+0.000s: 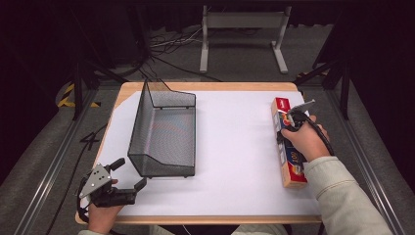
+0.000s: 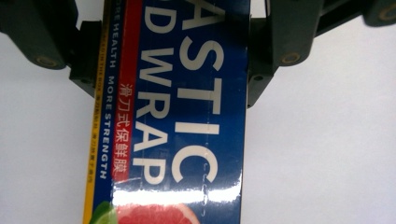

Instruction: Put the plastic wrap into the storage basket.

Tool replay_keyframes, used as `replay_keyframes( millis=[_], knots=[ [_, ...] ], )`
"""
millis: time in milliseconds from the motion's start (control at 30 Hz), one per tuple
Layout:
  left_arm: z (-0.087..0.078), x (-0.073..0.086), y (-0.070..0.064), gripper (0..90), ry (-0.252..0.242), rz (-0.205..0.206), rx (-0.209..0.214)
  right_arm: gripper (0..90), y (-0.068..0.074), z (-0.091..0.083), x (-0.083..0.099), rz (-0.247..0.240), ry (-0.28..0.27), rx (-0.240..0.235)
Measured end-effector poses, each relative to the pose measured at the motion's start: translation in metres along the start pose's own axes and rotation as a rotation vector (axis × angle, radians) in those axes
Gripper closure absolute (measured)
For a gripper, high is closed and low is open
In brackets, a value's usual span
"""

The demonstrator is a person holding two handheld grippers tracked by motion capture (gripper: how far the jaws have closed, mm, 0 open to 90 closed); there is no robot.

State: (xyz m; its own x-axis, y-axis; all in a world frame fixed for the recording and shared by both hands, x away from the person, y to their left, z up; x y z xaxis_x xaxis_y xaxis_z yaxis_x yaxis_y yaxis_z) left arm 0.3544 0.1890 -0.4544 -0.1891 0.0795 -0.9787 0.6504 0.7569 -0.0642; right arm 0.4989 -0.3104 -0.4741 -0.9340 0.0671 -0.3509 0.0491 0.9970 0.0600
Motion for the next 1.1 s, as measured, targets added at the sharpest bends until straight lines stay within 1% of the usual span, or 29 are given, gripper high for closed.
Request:
replay_keyframes(
  millis=[67,100,133,167,200,267,300,367,467,500,633,667,800,900,933,967,1033,1067,1100],
  knots=[
    [0.000,0.000,0.000,0.9,0.000,0.000,0.000,41.6,0.002,-0.005,-0.001,-0.006,-0.009,-0.008],
    [0.000,0.000,0.000,0.9,0.000,0.002,0.001,41.6,0.002,-0.005,-0.001,-0.006,-0.009,-0.008],
    [0.000,0.000,0.000,0.9,-0.001,0.002,0.001,41.6,0.006,-0.013,-0.003,-0.014,-0.028,-0.022],
    [0.000,0.000,0.000,0.9,-0.002,0.003,0.001,41.6,0.006,-0.013,-0.003,-0.014,-0.028,-0.022],
    [0.000,0.000,-0.001,0.9,-0.002,-0.001,0.000,41.6,0.010,-0.020,-0.006,-0.024,-0.052,-0.037],
    [0.000,0.000,0.000,0.9,-0.003,-0.001,-0.001,41.6,0.011,-0.023,-0.007,-0.025,-0.058,-0.041],
    [0.000,0.000,0.000,0.8,-0.004,0.000,-0.001,41.6,0.015,-0.032,-0.009,-0.027,-0.076,-0.061],
    [0.000,-0.001,0.000,0.9,-0.004,0.001,-0.001,41.6,0.016,-0.035,-0.010,-0.033,-0.083,-0.065],
    [0.000,0.000,0.000,0.9,-0.002,0.003,-0.004,41.5,0.022,-0.048,-0.014,-0.026,-0.124,-0.083],
    [0.000,0.000,0.000,0.9,-0.002,0.004,-0.004,41.5,0.024,-0.052,-0.015,-0.029,-0.143,-0.093],
    [-0.001,-0.001,0.000,0.9,-0.001,0.009,-0.004,41.5,0.029,-0.062,-0.018,-0.051,-0.185,-0.119],
    [0.000,-0.001,0.000,0.9,-0.003,0.006,-0.005,41.5,0.032,-0.066,-0.019,-0.054,-0.199,-0.133],
    [0.000,0.000,0.000,0.9,-0.002,0.006,-0.004,41.5,0.035,-0.074,-0.019,-0.060,-0.217,-0.152],
    [-0.001,0.000,0.000,0.9,-0.001,0.008,-0.005,41.5,0.040,-0.080,-0.019,-0.054,-0.231,-0.189],
    [-0.001,0.000,0.000,0.9,-0.001,0.008,-0.005,41.5,0.040,-0.080,-0.019,-0.054,-0.231,-0.189],
    [-0.001,0.000,0.000,0.9,0.001,0.009,-0.004,41.5,0.043,-0.085,-0.018,-0.056,-0.238,-0.210],
    [-0.001,-0.001,0.000,0.9,0.000,0.010,-0.005,41.5,0.045,-0.086,-0.018,-0.057,-0.241,-0.217],
    [-0.002,-0.001,-0.001,1.3,-0.001,0.010,-0.006,41.5,0.049,-0.090,-0.018,-0.056,-0.244,-0.241],
    [-0.002,-0.002,-0.001,1.4,-0.012,0.016,-0.007,41.5,0.050,-0.091,-0.018,-0.057,-0.242,-0.248]
  ],
)
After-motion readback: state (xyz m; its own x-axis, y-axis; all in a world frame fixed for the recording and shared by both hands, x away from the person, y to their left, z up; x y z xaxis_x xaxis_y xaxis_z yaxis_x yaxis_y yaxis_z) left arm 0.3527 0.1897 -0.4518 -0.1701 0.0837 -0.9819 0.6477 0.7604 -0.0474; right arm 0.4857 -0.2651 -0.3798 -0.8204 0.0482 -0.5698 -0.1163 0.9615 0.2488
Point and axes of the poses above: each handheld gripper's, and its own axes: z roughly forward along the jaws, x roughly out of its underside, y roughly to its left, the point moved 9 cm from there along z, roughly forward along the jaws, and after that the axes turned 6 degrees about -y, right-handed, at the moved point
